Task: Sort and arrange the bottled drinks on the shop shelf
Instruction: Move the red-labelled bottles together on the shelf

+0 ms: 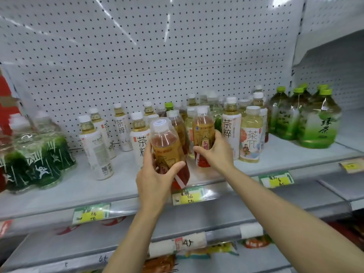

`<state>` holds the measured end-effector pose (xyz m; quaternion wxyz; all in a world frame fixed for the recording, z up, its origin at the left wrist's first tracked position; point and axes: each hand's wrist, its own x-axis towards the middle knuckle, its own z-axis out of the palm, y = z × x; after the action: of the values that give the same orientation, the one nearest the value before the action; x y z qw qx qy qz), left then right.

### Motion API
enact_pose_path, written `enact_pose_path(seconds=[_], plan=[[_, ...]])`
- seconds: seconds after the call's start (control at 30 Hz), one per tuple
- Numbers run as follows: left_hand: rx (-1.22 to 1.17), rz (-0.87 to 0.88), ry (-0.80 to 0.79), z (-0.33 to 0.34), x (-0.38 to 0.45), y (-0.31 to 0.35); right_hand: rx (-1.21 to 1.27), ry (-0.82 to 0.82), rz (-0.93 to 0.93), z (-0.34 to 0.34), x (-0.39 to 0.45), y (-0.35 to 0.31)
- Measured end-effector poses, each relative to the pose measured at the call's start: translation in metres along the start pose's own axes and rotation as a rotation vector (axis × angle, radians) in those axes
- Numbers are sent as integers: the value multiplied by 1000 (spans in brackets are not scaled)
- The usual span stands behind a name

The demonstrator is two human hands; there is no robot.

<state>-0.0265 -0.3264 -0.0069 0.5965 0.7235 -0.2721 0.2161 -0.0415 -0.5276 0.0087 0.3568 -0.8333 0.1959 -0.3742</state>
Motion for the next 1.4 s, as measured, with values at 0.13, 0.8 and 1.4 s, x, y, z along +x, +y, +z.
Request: enact_pose_path(seconds=[0.13,0.8,1.4], plan=[[-9,-11,-8,2,-1,-4,-32,-24,23,12,-4,11],[99,-21,-64,49,14,24,230,-118,-143,-12,-51,-15],[966,144,-172,13,101,10,289,-161,-131,-8,-57,-22]])
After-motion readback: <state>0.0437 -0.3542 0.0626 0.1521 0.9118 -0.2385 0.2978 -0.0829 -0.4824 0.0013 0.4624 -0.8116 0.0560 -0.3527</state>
